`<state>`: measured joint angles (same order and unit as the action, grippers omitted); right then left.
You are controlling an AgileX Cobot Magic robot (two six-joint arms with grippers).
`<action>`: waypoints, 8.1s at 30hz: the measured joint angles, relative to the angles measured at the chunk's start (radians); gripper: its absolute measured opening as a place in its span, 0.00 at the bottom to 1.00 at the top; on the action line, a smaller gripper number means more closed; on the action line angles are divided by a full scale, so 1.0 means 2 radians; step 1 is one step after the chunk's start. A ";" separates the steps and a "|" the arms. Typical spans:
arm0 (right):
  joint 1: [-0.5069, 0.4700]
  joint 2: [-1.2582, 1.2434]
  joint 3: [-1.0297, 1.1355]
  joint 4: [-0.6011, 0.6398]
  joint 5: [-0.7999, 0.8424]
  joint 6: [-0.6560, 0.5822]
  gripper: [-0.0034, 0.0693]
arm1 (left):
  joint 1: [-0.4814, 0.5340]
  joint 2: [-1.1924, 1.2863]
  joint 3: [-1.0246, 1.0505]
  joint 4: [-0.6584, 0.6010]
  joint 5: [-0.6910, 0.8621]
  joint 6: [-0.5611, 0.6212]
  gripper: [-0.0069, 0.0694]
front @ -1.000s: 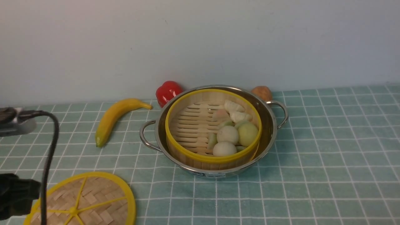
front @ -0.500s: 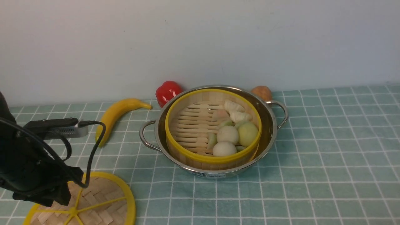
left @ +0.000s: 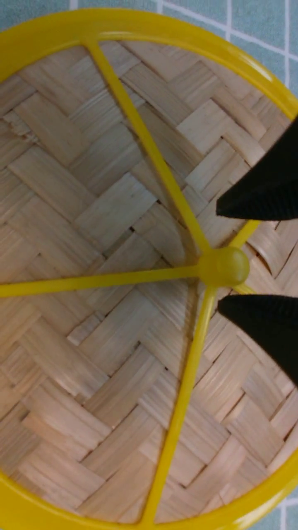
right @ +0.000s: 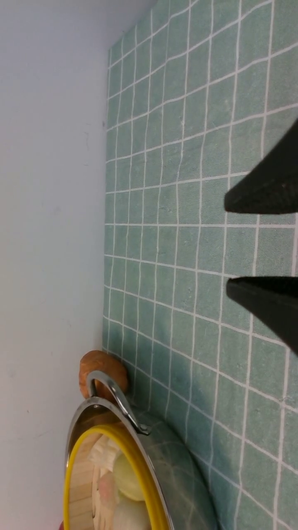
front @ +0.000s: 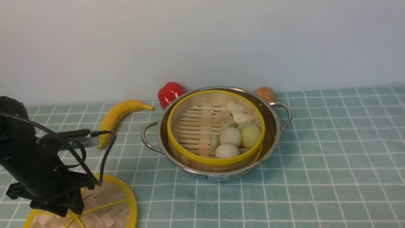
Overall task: Place the steamer in the pot on the blue tablecloth, and put the lid on the steamer.
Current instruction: 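Grasp the bamboo steamer lid lying on the table by its centre knob, then place the yellow bamboo steamer lid onto the steamer in the pot with the left gripper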
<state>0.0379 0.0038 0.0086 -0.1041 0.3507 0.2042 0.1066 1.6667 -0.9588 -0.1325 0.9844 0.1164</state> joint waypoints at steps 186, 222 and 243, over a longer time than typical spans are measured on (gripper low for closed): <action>0.000 0.000 0.000 -0.001 0.000 0.000 0.38 | -0.315 0.158 -0.485 0.101 0.122 0.236 0.24; 0.000 0.000 0.000 -0.001 0.000 0.000 0.38 | -0.311 0.232 -0.485 0.095 0.012 0.332 0.24; 0.000 0.000 0.000 -0.001 0.000 0.000 0.38 | -0.311 0.248 -0.532 0.117 0.061 0.315 0.24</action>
<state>0.0379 0.0038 0.0086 -0.1060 0.3507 0.2042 -0.5148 2.1624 -2.0236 0.1022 1.1054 0.7459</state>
